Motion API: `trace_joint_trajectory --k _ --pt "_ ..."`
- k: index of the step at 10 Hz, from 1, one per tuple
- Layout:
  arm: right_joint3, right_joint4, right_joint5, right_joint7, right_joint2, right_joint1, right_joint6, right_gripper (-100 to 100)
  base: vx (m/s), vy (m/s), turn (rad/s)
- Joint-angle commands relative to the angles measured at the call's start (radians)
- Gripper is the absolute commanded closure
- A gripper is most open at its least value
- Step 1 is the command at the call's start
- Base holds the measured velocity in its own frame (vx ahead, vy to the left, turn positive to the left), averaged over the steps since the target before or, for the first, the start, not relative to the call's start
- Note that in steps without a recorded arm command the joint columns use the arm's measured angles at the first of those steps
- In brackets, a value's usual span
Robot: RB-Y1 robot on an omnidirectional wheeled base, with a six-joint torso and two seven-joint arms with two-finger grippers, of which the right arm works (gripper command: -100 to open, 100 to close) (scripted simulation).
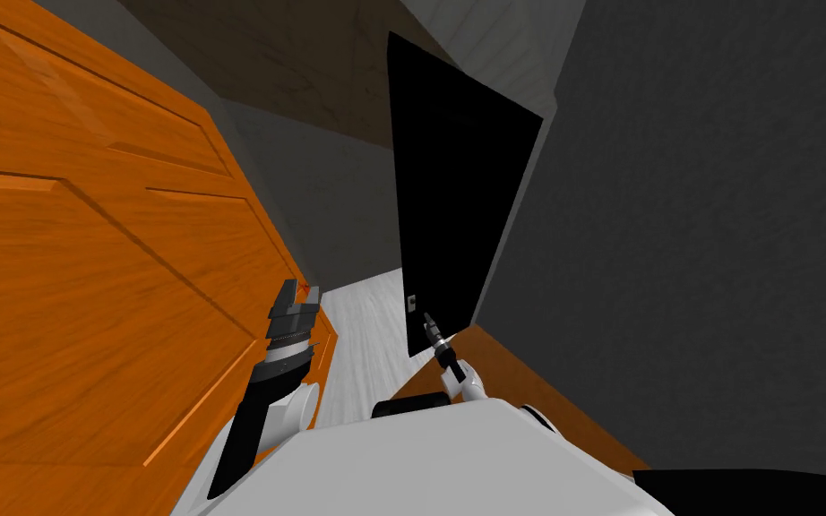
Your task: Push the door open
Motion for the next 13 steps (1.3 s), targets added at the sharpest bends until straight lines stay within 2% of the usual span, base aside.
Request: trace_joint_trajectory --k 1,2,6,9,11,12,13 --pt "0.000 0.000 0.000 0.000 0.000 0.000 0.000 -100 -0.098 0.001 -0.005" --pt "-0.002 0.000 -0.001 0.002 -0.012 0.002 -0.001 -100 0.086 0.043 0.029" --pt "-0.009 0.003 -0.004 0.009 -0.021 0.004 -0.008 -100 0.167 0.059 0.020" --pt "-0.014 0.006 -0.007 0.015 -0.012 0.006 -0.015 -100 0.205 0.074 0.022" --pt "-0.018 0.008 -0.009 0.019 0.005 0.008 -0.019 -100 0.173 0.066 0.021" --pt "-0.016 0.001 -0.007 0.018 0.000 0.012 -0.016 -100 0.071 0.028 -0.016" --pt "-0.016 0.001 -0.007 0.018 0.000 0.012 -0.016 100 -0.017 -0.003 0.013"
